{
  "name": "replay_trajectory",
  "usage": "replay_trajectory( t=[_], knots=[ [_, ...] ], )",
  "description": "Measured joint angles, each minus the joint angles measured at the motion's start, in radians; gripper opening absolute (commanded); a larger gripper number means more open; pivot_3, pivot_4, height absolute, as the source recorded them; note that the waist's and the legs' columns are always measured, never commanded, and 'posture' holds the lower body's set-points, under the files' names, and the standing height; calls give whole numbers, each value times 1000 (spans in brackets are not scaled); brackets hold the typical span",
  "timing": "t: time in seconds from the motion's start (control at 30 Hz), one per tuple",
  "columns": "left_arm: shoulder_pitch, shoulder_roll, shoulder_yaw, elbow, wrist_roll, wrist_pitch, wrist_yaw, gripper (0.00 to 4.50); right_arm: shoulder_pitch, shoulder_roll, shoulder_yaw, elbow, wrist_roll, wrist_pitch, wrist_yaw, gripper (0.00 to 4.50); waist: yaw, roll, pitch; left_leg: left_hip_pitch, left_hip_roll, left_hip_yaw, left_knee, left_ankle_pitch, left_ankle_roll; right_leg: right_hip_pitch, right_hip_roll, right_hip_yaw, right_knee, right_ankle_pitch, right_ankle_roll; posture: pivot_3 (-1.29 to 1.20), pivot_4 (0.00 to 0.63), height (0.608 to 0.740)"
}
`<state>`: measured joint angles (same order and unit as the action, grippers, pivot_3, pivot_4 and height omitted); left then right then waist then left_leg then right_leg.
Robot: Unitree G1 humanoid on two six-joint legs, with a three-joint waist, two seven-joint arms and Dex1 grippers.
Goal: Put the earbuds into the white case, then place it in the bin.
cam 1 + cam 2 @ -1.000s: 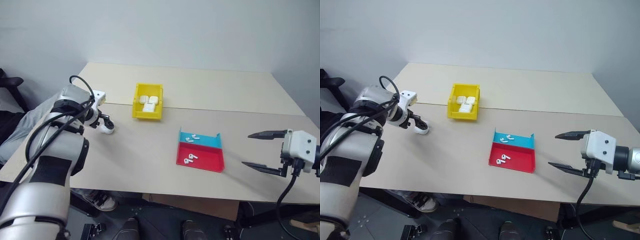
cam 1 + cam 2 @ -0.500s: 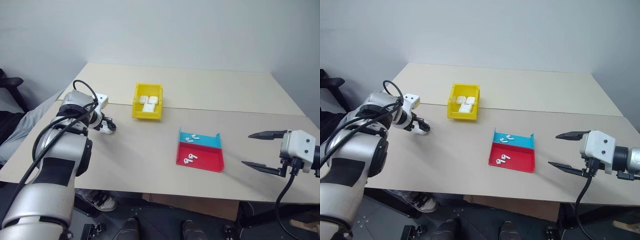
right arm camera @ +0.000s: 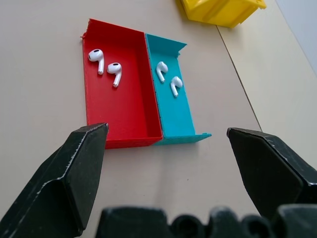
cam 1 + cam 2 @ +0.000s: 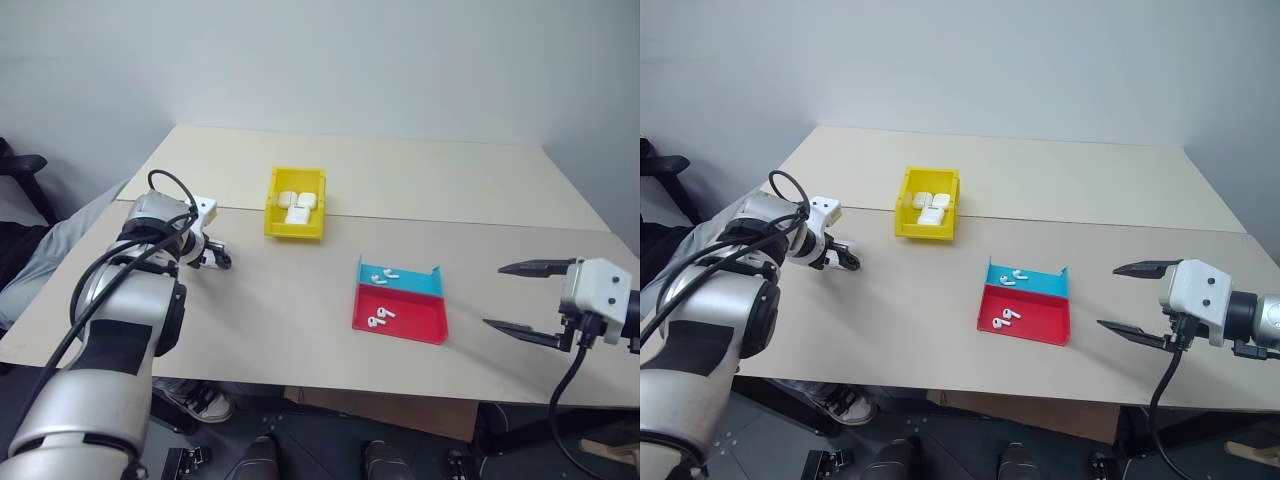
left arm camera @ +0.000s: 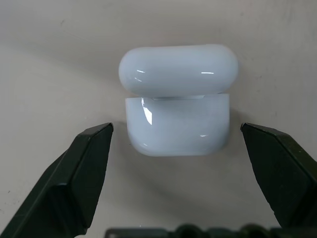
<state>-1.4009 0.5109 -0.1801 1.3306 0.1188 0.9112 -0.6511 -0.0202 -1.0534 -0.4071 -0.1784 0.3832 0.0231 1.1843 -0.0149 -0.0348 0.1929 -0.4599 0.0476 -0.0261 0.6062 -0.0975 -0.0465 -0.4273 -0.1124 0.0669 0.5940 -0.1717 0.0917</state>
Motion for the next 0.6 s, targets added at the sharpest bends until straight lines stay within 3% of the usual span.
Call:
replay_trajectory(
  t=[0.03,0.13,0.27,0.6],
  knots=[
    [0,0,2,0,2,0,1,4500,0,0,0,0,-2,0,-2,4484,0,0,0,0,0,0,0,0,0,0,0,0,0,0,0,0,150,740],
    [1,0,3,0,9,-12,1,3928,0,1,0,0,-6,0,-7,4500,0,0,0,0,0,0,0,0,0,0,0,0,0,0,0,0,150,740],
    [4,-4,5,0,16,-17,6,2764,7,1,0,-2,-7,1,-7,4500,0,0,0,0,0,0,0,0,0,0,0,0,0,0,0,0,150,740],
    [4,-2,-3,-1,46,-20,-38,2764,13,2,0,-8,-7,3,-11,4500,0,0,0,0,0,0,0,0,0,0,0,0,0,0,0,0,150,740]
  ],
)
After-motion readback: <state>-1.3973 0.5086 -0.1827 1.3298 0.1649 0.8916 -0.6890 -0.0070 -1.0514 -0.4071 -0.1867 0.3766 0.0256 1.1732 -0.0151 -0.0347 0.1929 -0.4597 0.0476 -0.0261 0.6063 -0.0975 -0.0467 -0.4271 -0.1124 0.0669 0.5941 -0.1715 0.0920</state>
